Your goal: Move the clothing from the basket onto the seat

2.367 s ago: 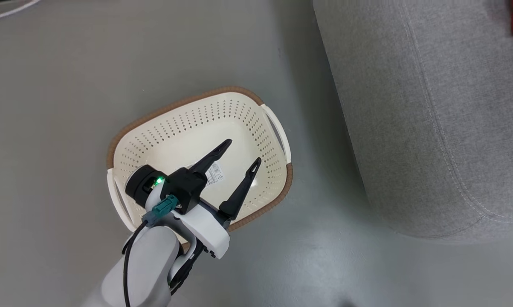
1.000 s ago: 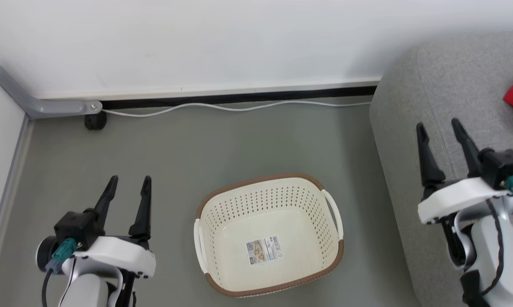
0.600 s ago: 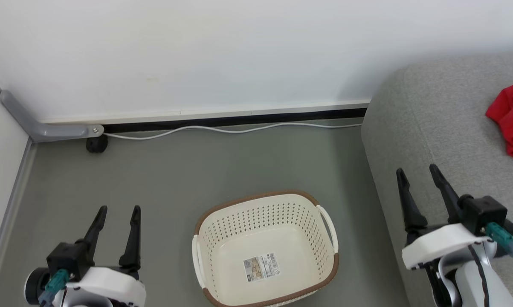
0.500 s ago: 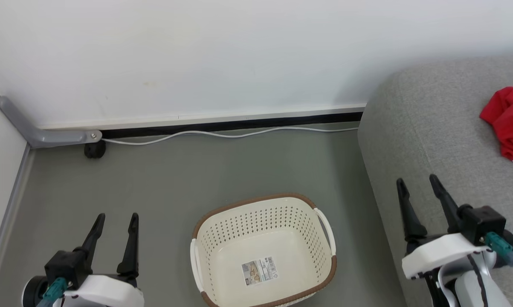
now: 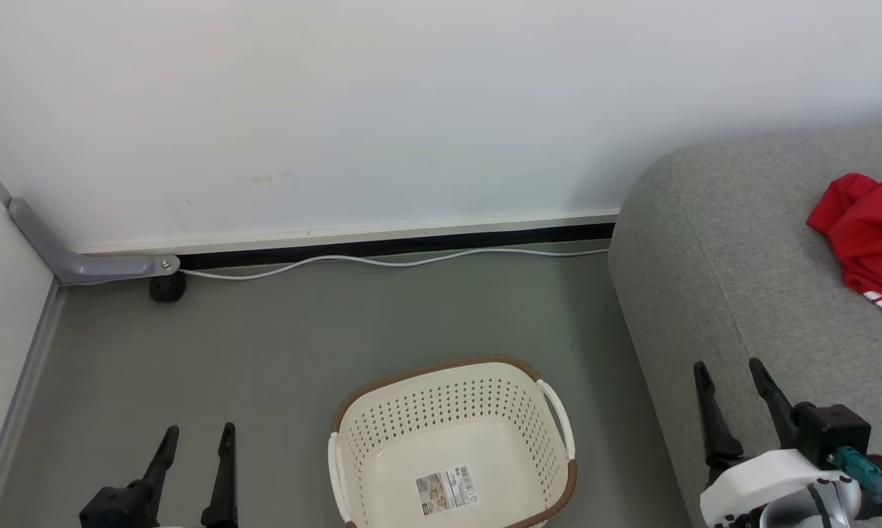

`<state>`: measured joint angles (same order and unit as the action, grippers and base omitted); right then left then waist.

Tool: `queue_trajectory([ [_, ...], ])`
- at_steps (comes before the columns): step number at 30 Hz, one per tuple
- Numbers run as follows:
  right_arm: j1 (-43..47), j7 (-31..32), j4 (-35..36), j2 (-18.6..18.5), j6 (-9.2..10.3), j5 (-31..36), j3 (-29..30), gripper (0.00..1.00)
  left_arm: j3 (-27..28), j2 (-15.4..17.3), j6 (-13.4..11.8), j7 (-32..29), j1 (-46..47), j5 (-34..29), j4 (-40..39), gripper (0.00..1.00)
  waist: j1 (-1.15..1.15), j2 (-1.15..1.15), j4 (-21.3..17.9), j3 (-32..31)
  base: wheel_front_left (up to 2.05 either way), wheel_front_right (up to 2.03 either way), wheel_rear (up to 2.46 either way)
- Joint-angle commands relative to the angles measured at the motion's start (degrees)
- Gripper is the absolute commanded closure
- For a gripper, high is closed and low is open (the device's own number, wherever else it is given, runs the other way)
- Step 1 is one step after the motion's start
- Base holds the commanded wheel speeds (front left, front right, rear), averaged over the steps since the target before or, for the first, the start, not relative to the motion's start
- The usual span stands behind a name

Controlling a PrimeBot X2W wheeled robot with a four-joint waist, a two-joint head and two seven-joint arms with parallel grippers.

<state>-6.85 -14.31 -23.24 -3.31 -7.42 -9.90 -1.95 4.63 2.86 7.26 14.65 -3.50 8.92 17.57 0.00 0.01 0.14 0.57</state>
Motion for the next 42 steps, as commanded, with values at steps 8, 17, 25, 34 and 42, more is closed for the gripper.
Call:
queue_trajectory([
  [8, -0.53, -0.69, -0.09, 0.17, -0.07, 1.04, -0.38, 0.0, 2.06, 0.29, 0.2, 0.35, 0.52, -0.78, -0.04, 0.0, 0.0, -0.01, 0.49, -0.59, 0.0, 0.0, 0.0],
  [17, 1.39, 0.4, -3.69, 1.2, 0.0, -0.25, 1.08, 1.0, 0.03, -0.86, -0.01, -0.28, -0.95, 0.26, 3.83, 1.0, 0.0, -0.01, 0.46, -0.62, 0.0, 0.0, 0.0],
  [25, 1.38, 1.84, -2.86, 1.15, 0.0, -5.53, 1.65, 1.0, 0.28, -0.8, 0.01, -1.79, -0.27, 5.61, 3.41, 1.0, 0.07, -0.01, 0.42, -0.72, 0.0, 0.0, 0.0],
  [34, 1.37, 3.19, -1.85, 1.1, -0.01, -11.5, 2.06, 1.0, 0.25, -0.74, 0.02, -3.13, 0.43, 11.66, 2.76, 1.0, 0.0, -0.01, 0.38, -0.59, 0.0, 0.0, 0.0],
  [42, 1.33, 4.65, -0.89, 1.04, -0.01, -17.46, 2.57, 1.0, 0.35, -0.68, 0.04, -4.61, 1.18, 17.69, 2.21, 1.0, 0.0, -0.01, 0.34, -0.57, 0.0, 0.0, 0.0],
])
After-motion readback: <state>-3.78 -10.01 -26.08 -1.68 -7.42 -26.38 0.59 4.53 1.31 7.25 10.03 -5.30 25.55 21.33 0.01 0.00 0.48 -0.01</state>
